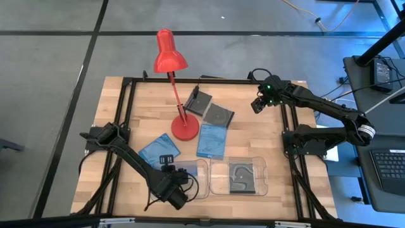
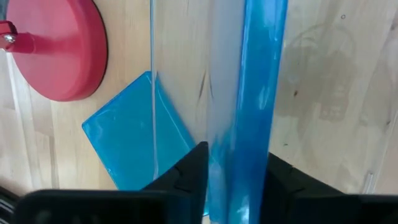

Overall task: Pick & place jewel cases by type
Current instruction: Put the right blue cd case into the left transparent bin

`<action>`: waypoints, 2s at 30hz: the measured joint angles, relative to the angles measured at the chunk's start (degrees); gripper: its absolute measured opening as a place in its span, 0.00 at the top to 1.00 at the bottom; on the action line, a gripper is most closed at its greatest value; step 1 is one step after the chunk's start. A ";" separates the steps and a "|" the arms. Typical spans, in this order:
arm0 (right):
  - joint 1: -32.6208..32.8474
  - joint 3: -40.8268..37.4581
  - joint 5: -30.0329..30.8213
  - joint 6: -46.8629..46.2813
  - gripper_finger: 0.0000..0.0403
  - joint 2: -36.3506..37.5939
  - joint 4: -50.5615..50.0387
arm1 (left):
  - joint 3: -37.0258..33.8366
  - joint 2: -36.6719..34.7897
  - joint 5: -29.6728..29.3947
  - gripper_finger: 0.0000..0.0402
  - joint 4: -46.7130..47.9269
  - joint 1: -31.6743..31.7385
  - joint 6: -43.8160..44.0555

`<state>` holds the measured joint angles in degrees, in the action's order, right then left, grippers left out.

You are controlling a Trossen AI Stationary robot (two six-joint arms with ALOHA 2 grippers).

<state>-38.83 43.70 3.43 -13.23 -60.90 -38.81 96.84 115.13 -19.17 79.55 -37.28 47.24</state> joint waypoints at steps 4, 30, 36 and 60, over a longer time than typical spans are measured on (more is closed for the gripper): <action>0.00 0.00 -0.01 0.09 0.46 0.00 0.00 | 0.00 0.00 0.41 0.64 -0.02 0.01 0.07; 0.01 0.00 0.01 0.33 0.46 0.00 0.45 | 0.02 -0.02 20.20 0.48 -3.37 0.64 -0.50; 0.02 0.00 0.01 0.31 0.46 0.00 0.44 | 0.02 -0.02 22.74 0.49 -3.34 0.64 -0.50; 0.02 0.00 -0.01 -0.01 0.46 0.00 2.55 | 0.35 -8.10 -8.71 0.48 -2.69 1.69 -5.85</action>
<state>-38.81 43.70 3.42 -13.24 -60.90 -36.26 97.19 107.03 -27.88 76.86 -35.59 41.39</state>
